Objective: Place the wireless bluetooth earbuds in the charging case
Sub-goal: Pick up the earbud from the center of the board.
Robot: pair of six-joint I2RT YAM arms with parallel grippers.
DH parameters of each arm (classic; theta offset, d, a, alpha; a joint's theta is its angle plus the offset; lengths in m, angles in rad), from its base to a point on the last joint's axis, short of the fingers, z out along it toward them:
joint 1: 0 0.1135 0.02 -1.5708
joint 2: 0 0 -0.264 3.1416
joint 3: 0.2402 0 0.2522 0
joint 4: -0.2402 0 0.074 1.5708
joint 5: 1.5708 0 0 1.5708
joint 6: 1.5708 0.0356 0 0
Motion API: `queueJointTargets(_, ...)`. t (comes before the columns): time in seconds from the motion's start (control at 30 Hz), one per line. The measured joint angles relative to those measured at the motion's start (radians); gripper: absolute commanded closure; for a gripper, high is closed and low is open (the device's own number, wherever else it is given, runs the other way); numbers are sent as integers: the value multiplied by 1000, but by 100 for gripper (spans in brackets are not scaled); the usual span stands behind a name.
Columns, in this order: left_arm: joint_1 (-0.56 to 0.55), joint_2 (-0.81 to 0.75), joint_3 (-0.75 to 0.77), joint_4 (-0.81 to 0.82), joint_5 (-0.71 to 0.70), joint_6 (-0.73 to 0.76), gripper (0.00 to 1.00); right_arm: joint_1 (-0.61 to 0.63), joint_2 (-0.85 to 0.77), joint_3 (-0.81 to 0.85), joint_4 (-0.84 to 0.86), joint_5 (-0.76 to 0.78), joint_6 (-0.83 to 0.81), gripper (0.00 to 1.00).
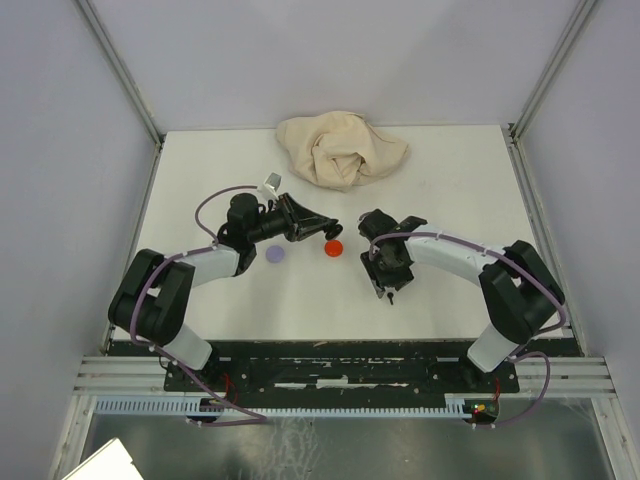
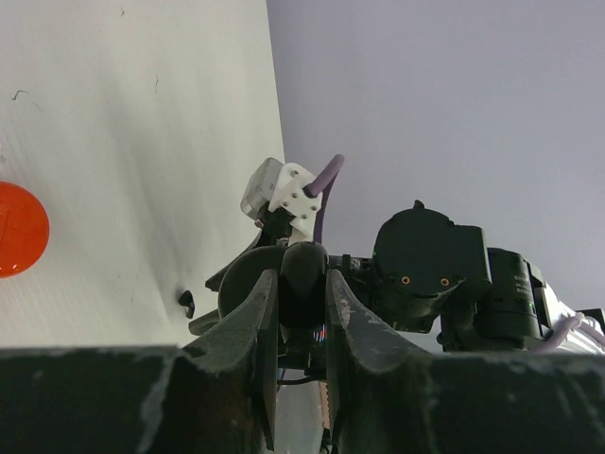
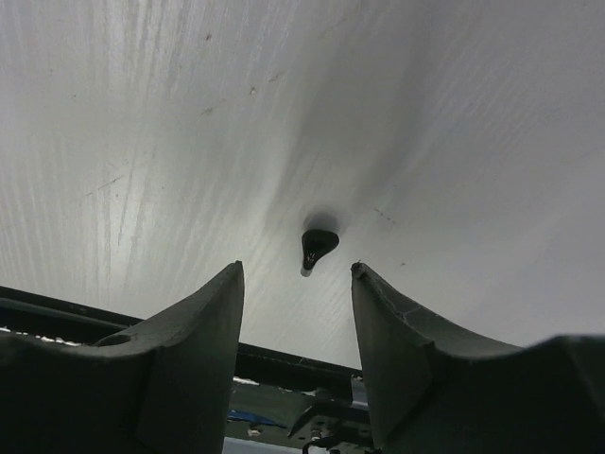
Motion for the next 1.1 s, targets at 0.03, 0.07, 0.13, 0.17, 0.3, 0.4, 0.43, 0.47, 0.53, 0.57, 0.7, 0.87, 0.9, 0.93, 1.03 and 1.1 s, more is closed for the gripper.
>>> queueJointTargets(0.03, 0, -2, 0, 0, 1, 1, 97, 0, 8, 0, 2, -3, 0, 44)
queueJointTargets(0.07, 0, -3, 0, -1, 3, 4, 97, 0, 16, 0, 5, -5, -1, 44)
queueJointTargets(0.13, 0, -7, -1, -3, 5, 6, 97, 0, 32, 0, 7, -8, -4, 45)
queueJointTargets(0.17, 0, -8, -2, -3, 6, 8, 97, 0, 40, 0, 9, -9, -5, 45)
queueJointTargets(0.3, 0, -12, -5, -4, 6, 11, 97, 0, 54, 0, 16, -10, -8, 47)
queueJointTargets(0.4, 0, -12, -5, -4, 6, 11, 97, 0, 61, 0, 23, -13, -9, 48)
queueJointTargets(0.43, 0, -12, -5, -5, 6, 12, 97, -2, 63, 0, 25, -13, -10, 48)
queueJointTargets(0.47, 0, -12, -5, -5, 6, 12, 97, -3, 64, 0, 27, -14, -11, 48)
queueJointTargets(0.53, 0, -12, -5, -8, 6, 12, 97, -5, 69, 0, 31, -14, -14, 49)
queueJointTargets(0.57, 0, -12, -5, -10, 6, 11, 97, -7, 72, 0, 32, -14, -15, 49)
queueJointTargets(0.7, 0, -12, -5, -18, 6, 12, 97, -16, 76, -2, 35, -17, -19, 50)
queueJointTargets(0.87, 0, -12, -5, -19, 6, 12, 97, -26, 76, -7, 39, -18, -26, 51)
queueJointTargets(0.9, 0, -12, -5, -19, 6, 12, 97, -27, 76, -8, 40, -18, -26, 52)
queueJointTargets(0.93, 0, -12, -5, -19, 6, 11, 97, -28, 76, -10, 40, -21, -27, 52)
queueJointTargets(1.03, 0, -12, -5, -20, 6, 12, 97, -30, 79, -17, 44, -24, -26, 53)
queueJointTargets(1.1, 0, -12, -5, -20, 6, 11, 97, -30, 85, -20, 45, -26, -27, 54)
